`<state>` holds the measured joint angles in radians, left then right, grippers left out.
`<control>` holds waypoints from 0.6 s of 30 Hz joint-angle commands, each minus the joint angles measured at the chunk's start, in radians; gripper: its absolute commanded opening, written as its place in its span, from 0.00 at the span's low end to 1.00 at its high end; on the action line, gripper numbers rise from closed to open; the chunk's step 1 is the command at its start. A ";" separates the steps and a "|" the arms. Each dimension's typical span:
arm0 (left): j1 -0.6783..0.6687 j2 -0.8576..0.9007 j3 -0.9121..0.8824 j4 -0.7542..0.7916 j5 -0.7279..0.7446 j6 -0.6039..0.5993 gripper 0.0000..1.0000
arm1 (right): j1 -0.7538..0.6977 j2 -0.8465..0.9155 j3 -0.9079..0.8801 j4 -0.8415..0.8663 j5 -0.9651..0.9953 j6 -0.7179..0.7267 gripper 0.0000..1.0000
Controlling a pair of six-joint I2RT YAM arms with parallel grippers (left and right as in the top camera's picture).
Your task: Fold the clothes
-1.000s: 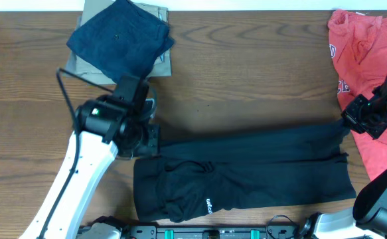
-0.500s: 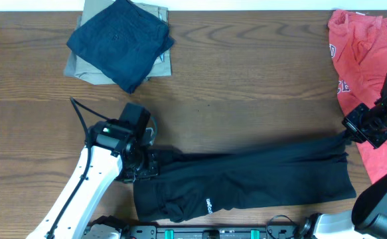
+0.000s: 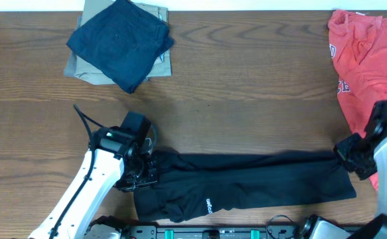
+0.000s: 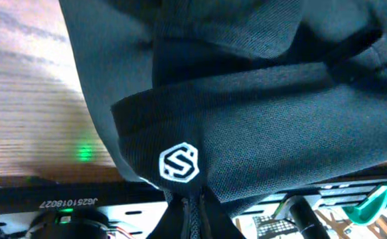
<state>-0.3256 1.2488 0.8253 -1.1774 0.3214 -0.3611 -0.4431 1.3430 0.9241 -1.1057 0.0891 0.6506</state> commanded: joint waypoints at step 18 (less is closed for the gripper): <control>-0.002 -0.009 -0.116 -0.018 0.116 -0.002 0.26 | -0.121 -0.054 -0.026 0.100 0.037 -0.023 0.03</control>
<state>-0.3256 1.2488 0.7136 -1.1828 0.4221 -0.3687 -0.5453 1.3014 0.9001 -1.0080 0.1055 0.6518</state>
